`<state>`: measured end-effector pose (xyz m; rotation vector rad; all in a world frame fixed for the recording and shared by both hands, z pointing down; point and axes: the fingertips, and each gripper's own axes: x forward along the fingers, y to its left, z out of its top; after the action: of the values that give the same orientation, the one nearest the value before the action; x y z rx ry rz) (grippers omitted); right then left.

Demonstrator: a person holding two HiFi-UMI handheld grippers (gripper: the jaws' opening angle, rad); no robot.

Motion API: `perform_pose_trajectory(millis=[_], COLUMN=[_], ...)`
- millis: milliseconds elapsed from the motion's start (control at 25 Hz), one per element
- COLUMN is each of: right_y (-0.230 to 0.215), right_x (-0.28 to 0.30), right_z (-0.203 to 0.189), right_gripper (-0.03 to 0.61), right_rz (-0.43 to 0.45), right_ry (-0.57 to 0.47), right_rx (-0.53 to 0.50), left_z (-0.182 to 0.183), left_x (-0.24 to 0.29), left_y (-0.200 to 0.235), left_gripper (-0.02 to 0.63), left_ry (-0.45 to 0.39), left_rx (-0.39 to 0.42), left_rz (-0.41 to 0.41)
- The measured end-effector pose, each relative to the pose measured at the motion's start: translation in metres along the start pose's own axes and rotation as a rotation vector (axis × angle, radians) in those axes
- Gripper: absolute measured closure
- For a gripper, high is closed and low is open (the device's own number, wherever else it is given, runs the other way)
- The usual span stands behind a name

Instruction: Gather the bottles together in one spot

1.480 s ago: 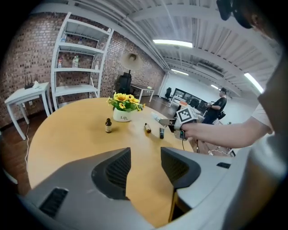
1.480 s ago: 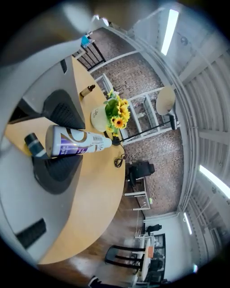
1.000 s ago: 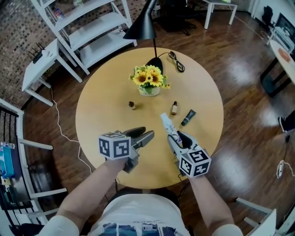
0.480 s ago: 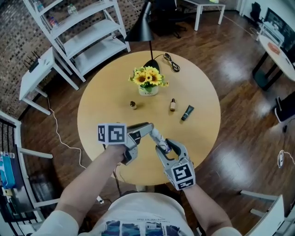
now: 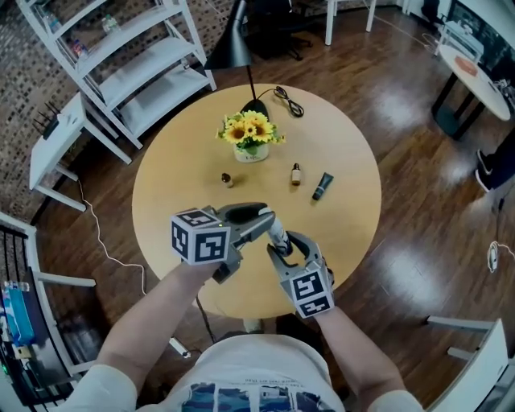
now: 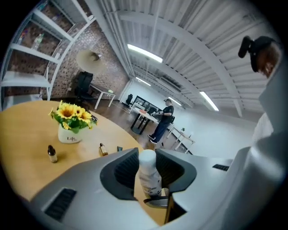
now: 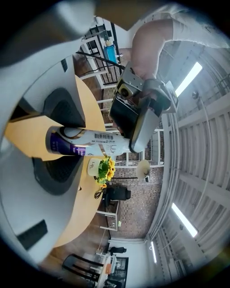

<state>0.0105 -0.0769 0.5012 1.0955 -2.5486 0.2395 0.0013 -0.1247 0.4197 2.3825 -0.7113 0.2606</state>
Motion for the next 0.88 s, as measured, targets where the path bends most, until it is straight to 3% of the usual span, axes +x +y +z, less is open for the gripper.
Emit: perform_pose_trajectory(millis=[280,520,880], right_y=[-0.02,-0.038,-0.056], right_x=[0.005,0.002,-0.002], right_z=[-0.012,-0.036,-0.054], right_gripper=[0.352,0.325,0.325], right_rz=[0.003,0.02,0.052], right_ry=[0.079,0.16,0.255], right_rx=[0.012,0.033,0.07], left_z=[0.012,0.021,0.036], left_x=[0.009,0.018,0.03], left_y=[0.002,0.046,0.133], left_gripper=[0.497,0.497,0.497], left_ry=[0.004,-0.006,-0.04], left_rx=[0.184,0.318,0.345], left_rz=[0.02,0.153,0.333])
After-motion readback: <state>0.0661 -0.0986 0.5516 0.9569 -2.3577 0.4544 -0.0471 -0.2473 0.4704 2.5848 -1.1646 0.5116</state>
